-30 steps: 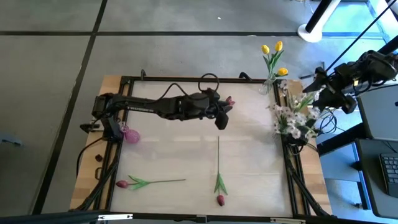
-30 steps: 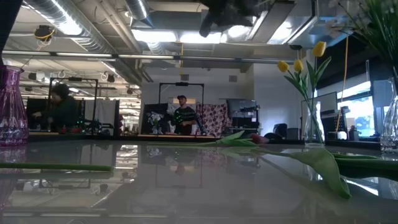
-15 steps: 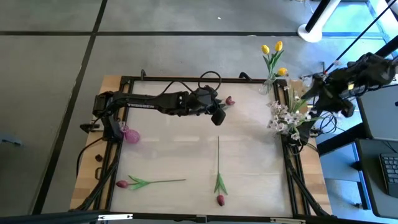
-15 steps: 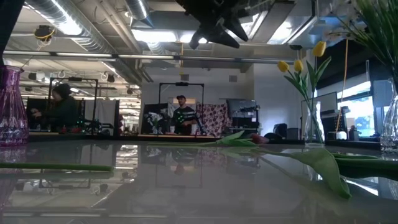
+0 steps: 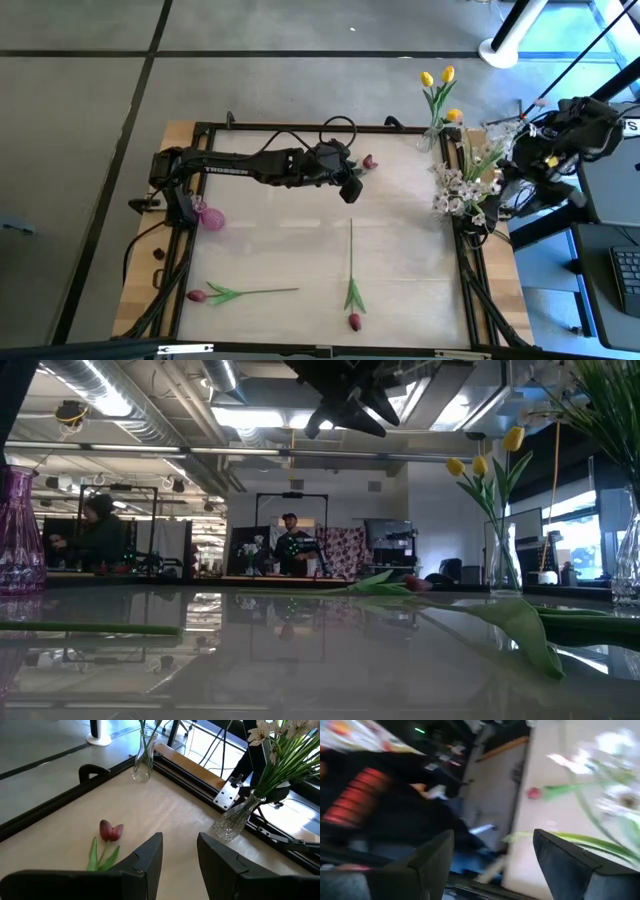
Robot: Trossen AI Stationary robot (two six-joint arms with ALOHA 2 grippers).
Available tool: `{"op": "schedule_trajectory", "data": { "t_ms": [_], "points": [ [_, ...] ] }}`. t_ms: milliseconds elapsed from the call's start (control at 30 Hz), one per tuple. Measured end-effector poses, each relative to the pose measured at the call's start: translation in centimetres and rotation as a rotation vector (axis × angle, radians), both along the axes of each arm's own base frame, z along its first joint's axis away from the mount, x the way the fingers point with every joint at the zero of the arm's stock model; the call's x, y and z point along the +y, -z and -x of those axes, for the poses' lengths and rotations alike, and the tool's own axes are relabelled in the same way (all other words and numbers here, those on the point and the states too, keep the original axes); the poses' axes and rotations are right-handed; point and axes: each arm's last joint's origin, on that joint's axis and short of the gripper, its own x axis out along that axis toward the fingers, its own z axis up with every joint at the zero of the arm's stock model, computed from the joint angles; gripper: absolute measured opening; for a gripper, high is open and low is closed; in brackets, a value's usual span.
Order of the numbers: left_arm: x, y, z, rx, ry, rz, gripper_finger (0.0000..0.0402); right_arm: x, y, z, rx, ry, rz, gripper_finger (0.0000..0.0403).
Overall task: Sort flowers into vase by color
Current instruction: Put the top red flower into the purple vase
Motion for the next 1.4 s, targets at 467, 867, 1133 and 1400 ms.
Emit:
{"op": "schedule_trajectory", "data": {
  "t_ms": [467,867,1133,1400],
  "points": [
    [-1.6,-0.2,-0.2,-0.036,0.017,0.015,0.0118,-2.4,-4.2,0.9,-0.409,0.114,-0.074,0.0271],
    [-4.7,-2.9,-1.3,-0.312,0.105,-0.033,0.0118,-0.1,-1.8,-0.8,-0.541,0.079,0.314,0.0241],
    [-5.7,-2.9,-1.2,-0.288,0.082,-0.113,0.0118,0.3,-2.0,-0.5,-0.577,-0.079,0.273,0.0119],
    [-5.5,-2.9,-1.1,-0.224,0.05,-0.257,0.0118,0.2,-1.8,-0.5,-0.599,-0.077,0.332,0.0006]
  ]
}}
